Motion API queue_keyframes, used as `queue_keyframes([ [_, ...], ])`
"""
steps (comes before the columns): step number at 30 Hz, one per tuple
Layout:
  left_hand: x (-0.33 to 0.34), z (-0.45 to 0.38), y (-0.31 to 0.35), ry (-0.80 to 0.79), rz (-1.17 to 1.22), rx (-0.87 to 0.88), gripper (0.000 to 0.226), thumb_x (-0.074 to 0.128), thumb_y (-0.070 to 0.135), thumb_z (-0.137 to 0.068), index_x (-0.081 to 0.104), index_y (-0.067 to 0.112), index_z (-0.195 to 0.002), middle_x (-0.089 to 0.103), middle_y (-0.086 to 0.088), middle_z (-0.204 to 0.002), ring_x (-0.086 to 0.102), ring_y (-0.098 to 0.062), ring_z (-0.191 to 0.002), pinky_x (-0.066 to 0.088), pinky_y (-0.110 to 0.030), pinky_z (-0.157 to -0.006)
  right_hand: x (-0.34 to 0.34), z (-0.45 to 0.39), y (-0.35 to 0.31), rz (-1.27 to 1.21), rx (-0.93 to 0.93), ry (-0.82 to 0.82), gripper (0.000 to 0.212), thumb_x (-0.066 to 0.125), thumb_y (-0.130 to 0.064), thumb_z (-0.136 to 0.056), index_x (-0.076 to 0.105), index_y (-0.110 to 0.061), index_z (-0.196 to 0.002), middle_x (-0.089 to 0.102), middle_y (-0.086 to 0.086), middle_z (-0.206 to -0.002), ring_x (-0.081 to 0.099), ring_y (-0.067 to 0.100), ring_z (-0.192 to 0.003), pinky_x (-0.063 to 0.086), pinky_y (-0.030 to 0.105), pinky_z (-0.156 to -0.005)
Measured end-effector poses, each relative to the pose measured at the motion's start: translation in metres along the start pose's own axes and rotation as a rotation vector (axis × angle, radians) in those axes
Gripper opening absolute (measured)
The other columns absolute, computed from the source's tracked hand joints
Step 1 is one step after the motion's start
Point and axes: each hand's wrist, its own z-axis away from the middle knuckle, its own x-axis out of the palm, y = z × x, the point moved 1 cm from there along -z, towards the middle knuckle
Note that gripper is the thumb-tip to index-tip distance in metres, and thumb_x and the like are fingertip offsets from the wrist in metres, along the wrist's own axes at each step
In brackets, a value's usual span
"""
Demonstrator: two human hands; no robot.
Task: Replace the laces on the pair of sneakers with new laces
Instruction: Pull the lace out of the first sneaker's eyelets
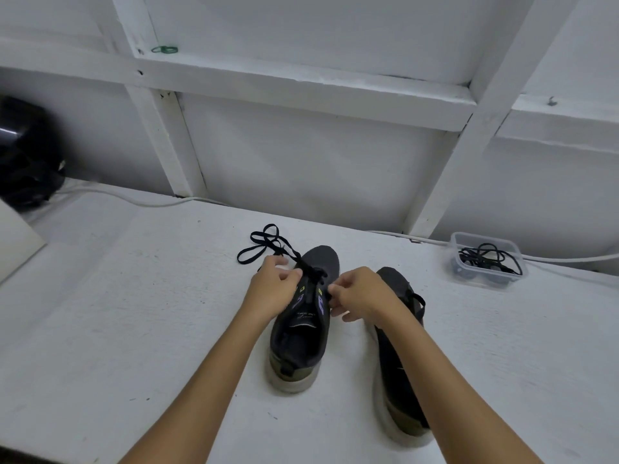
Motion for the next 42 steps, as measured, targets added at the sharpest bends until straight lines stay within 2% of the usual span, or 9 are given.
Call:
queue_keyframes([
  [3,0.008,0.01,0.001,-0.045,-0.104,0.026,0.028,0.06,0.044,-0.095,0.058,0.025,-0.115,0.062,0.01,-0.112,0.059,-0.007,-0.104,0.04,-0.024,-0.081,-0.006,-0.008,0.001,0.199,-0.143,0.103,0.01,0.07,-0.026,-0.093,0.078,-0.02,-0.094,0.074,-0.004,-0.083,0.064,0.008,-0.067,0.054,0.024,-0.069],
  [13,0.018,0.029,-0.008,-0.251,-0.22,0.151,0.086,0.066,0.055,-0.085,0.027,0.023,-0.156,0.029,0.007,-0.16,0.034,-0.013,-0.144,0.032,-0.035,-0.116,-0.001,-0.021,-0.006,0.436,-0.332,0.123,0.012,0.071,-0.032,-0.091,0.079,-0.024,-0.097,0.068,-0.009,-0.087,0.063,0.011,-0.083,0.051,0.029,-0.074],
  [16,0.019,0.029,-0.009,-0.243,-0.257,0.173,0.075,0.062,0.049,-0.084,0.035,0.025,-0.149,0.043,0.005,-0.149,0.047,-0.016,-0.132,0.042,-0.038,-0.108,0.0,-0.021,-0.01,0.521,-0.38,0.061,0.012,0.061,-0.026,-0.097,0.068,-0.017,-0.1,0.065,-0.002,-0.094,0.061,0.019,-0.088,0.05,0.032,-0.076],
  [20,0.019,0.031,-0.009,-0.25,-0.297,0.177,0.081,0.059,0.041,-0.091,0.019,0.021,-0.159,0.028,0.006,-0.16,0.039,-0.016,-0.14,0.037,-0.034,-0.111,-0.005,-0.023,-0.017,0.518,-0.422,0.086,0.01,0.054,-0.021,-0.1,0.06,-0.012,-0.101,0.058,0.002,-0.096,0.057,0.024,-0.089,0.045,0.032,-0.076],
  [27,0.019,0.032,-0.006,-0.232,-0.271,0.183,0.05,0.059,0.037,-0.091,0.041,0.026,-0.135,0.049,0.005,-0.132,0.054,-0.012,-0.11,0.042,-0.026,-0.082,-0.004,-0.021,-0.007,0.347,-0.294,0.148,0.022,0.075,-0.033,-0.089,0.07,-0.017,-0.103,0.067,-0.005,-0.094,0.062,0.013,-0.087,0.044,0.017,-0.065],
  [30,0.019,0.032,-0.006,-0.235,-0.264,0.183,0.056,0.06,0.037,-0.091,0.039,0.023,-0.141,0.047,0.007,-0.134,0.052,-0.013,-0.112,0.041,-0.027,-0.086,0.003,-0.018,-0.005,0.355,-0.314,0.201,0.012,0.074,-0.024,-0.091,0.075,-0.017,-0.1,0.074,-0.001,-0.096,0.066,0.016,-0.088,0.053,0.028,-0.079],
  [34,0.019,0.033,-0.005,-0.247,-0.283,0.179,0.072,0.059,0.037,-0.093,0.027,0.021,-0.154,0.038,0.007,-0.149,0.046,-0.013,-0.125,0.038,-0.027,-0.094,-0.005,-0.018,-0.006,0.37,-0.312,0.147,0.007,0.064,-0.018,-0.097,0.071,-0.015,-0.098,0.068,-0.002,-0.093,0.061,0.016,-0.085,0.044,0.02,-0.067],
  [38,0.018,0.031,-0.004,-0.255,-0.277,0.143,0.079,0.06,0.041,-0.091,0.022,0.021,-0.158,0.031,0.006,-0.159,0.04,-0.017,-0.139,0.038,-0.034,-0.109,-0.003,-0.018,-0.012,0.452,-0.385,0.271,0.012,0.058,-0.018,-0.097,0.066,-0.01,-0.102,0.068,0.004,-0.099,0.062,0.023,-0.089,0.051,0.033,-0.075],
  [42,0.02,0.032,-0.001,-0.235,-0.257,0.145,0.044,0.061,0.036,-0.089,0.048,0.023,-0.129,0.052,0.006,-0.123,0.056,-0.014,-0.109,0.047,-0.031,-0.086,-0.001,-0.018,-0.01,0.266,-0.229,0.259,0.017,0.066,-0.029,-0.094,0.069,-0.012,-0.09,0.072,0.004,-0.089,0.068,0.019,-0.07,0.058,0.033,-0.07],
])
